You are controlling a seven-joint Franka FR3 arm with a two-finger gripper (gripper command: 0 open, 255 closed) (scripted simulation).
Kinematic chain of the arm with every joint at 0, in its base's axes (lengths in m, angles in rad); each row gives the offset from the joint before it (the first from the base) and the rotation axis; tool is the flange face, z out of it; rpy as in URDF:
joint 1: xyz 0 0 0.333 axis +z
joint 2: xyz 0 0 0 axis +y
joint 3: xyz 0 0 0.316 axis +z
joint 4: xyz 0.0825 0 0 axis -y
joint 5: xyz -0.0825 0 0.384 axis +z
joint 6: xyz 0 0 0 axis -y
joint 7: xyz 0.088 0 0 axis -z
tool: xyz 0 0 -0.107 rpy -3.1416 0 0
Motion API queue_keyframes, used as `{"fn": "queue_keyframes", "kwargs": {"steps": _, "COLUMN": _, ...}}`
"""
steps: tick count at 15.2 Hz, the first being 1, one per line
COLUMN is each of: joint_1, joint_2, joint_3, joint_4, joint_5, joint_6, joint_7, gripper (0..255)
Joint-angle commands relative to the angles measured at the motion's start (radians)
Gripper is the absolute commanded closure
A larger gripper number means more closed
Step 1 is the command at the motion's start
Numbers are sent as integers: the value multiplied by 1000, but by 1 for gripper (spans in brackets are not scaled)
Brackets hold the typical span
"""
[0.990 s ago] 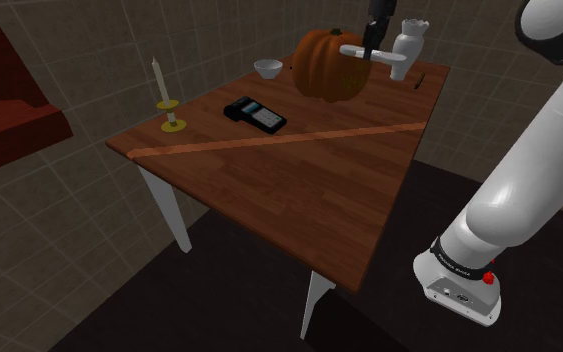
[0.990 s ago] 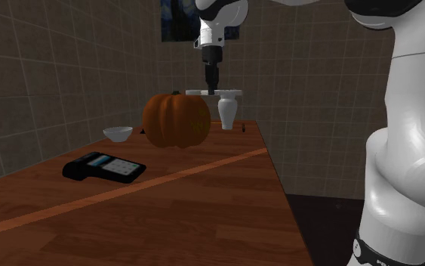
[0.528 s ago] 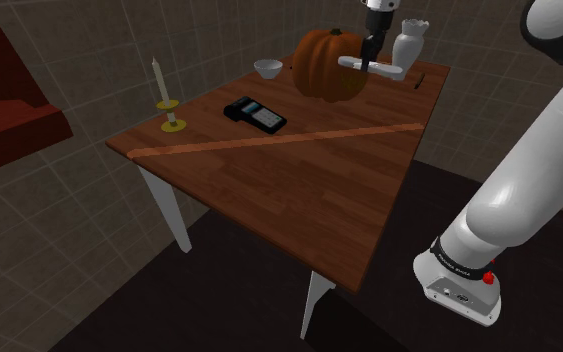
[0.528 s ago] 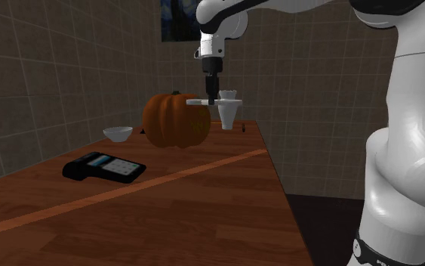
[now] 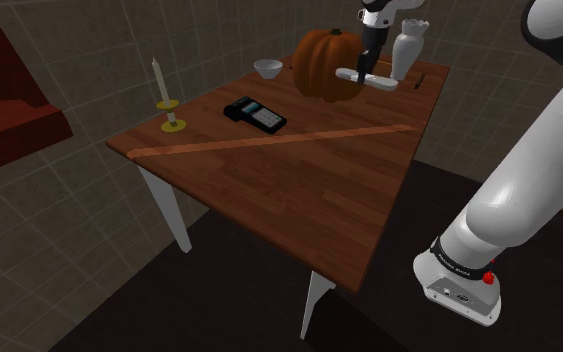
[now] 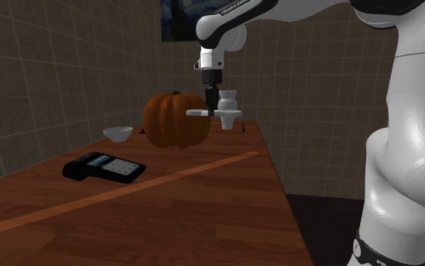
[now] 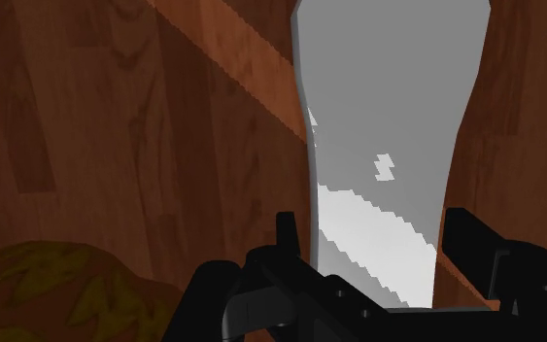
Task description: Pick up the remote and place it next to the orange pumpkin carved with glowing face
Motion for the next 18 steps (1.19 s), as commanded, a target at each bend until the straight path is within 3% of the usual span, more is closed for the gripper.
{"fn": "queue_keyframes", "kwargs": {"steps": 1, "joint_1": -1, "joint_2": 2, "joint_3": -1, "joint_4": -23, "joint_5": 1, "joint_6": 27, "joint_7": -1, "gripper": 255}}
{"fn": "queue_keyframes", "kwargs": {"steps": 18, "joint_1": -4, "joint_2": 49, "joint_3": -3, "joint_4": -201, "joint_5": 17, "joint_6": 249, "joint_7": -10, "gripper": 255}}
